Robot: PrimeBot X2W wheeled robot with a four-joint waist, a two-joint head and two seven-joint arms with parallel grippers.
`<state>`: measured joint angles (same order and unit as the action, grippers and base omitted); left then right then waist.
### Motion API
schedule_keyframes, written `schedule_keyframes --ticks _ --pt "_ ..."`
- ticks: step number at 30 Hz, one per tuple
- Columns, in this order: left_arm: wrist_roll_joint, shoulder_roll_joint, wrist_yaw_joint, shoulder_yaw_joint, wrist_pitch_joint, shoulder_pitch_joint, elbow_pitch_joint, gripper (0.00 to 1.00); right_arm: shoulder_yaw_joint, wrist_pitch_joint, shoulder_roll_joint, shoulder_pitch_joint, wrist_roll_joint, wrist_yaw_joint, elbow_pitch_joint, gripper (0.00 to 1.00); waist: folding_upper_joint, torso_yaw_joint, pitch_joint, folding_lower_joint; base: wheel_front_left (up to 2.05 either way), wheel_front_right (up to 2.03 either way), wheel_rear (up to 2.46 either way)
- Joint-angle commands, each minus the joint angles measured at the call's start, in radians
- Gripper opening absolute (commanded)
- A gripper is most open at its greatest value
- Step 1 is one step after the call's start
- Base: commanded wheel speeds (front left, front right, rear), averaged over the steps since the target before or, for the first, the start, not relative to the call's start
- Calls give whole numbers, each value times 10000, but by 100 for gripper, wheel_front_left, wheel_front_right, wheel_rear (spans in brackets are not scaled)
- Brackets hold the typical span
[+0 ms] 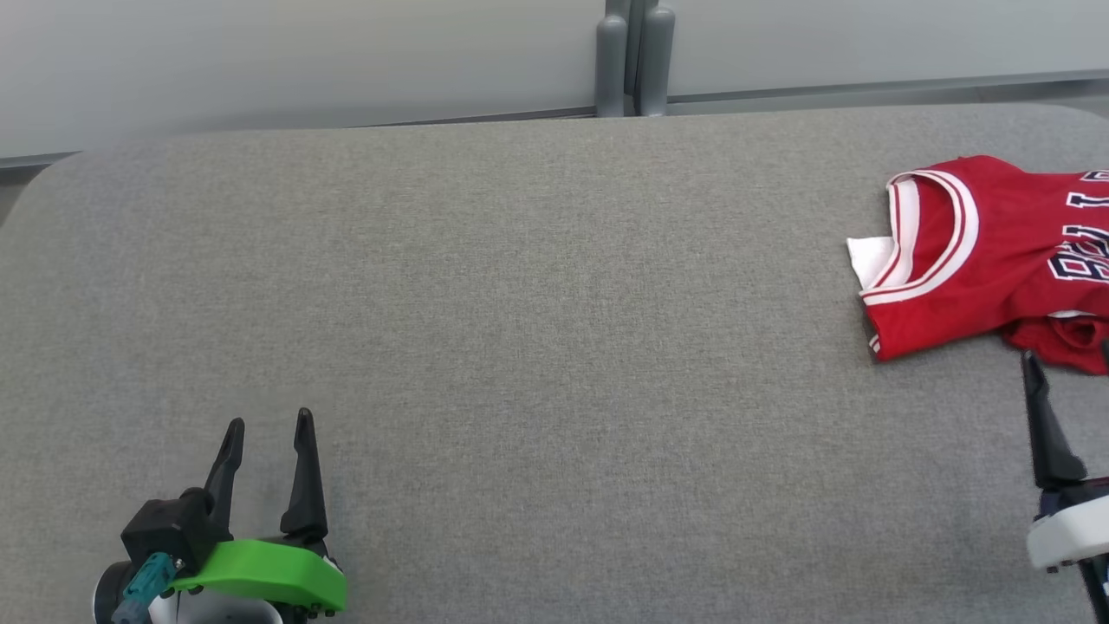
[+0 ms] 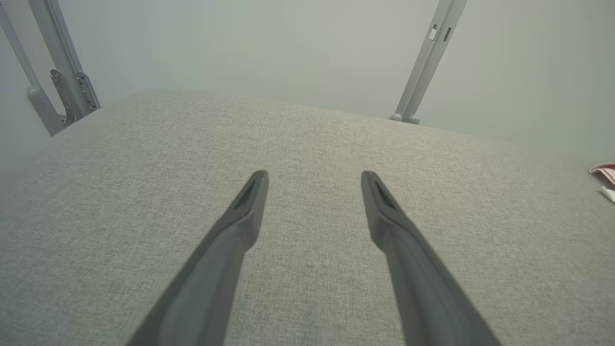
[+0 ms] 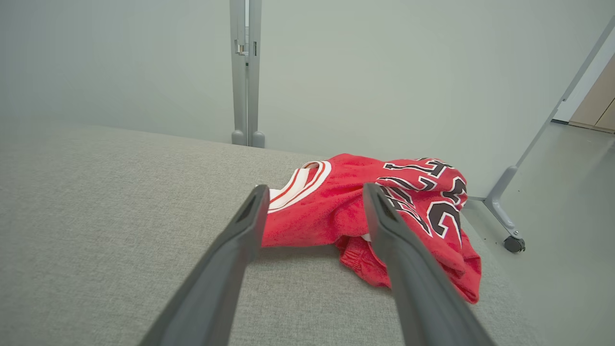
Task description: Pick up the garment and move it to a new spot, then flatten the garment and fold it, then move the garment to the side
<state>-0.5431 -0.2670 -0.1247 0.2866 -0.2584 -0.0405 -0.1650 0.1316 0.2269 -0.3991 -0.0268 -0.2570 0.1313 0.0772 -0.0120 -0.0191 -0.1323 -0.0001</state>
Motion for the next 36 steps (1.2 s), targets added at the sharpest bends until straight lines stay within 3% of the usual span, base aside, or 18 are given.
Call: schedule_keyframes --ticks 1,6,11,19,27,36 --pt "173 42 29 -136 -64 144 -70 100 -111 253 389 -278 305 -10 -179 100 120 -332 321 1 0 0 0" --pt "619 221 352 -551 -70 277 -125 100 -38 387 1520 -574 1241 -10 -703 100 120 -647 471 1 0 0 0" --pt "955 359 636 -1029 -70 561 -187 100 -90 384 2074 -861 1564 -10 -873 100 120 -710 825 1 0 0 0" --pt "1491 532 1448 -1800 -65 1179 -589 100 -29 384 2403 -1249 2285 -10 -285 100 120 -758 1346 1 0 0 0" --pt "1899 820 1971 -2220 -66 908 -882 100 393 382 2776 -1002 3662 -11 89 100 120 -735 1420 1 0 0 0" --pt "2215 1021 2368 -2370 -66 700 -1090 100 1089 383 3286 -925 3917 -10 207 100 120 -504 1435 1 0 0 0"
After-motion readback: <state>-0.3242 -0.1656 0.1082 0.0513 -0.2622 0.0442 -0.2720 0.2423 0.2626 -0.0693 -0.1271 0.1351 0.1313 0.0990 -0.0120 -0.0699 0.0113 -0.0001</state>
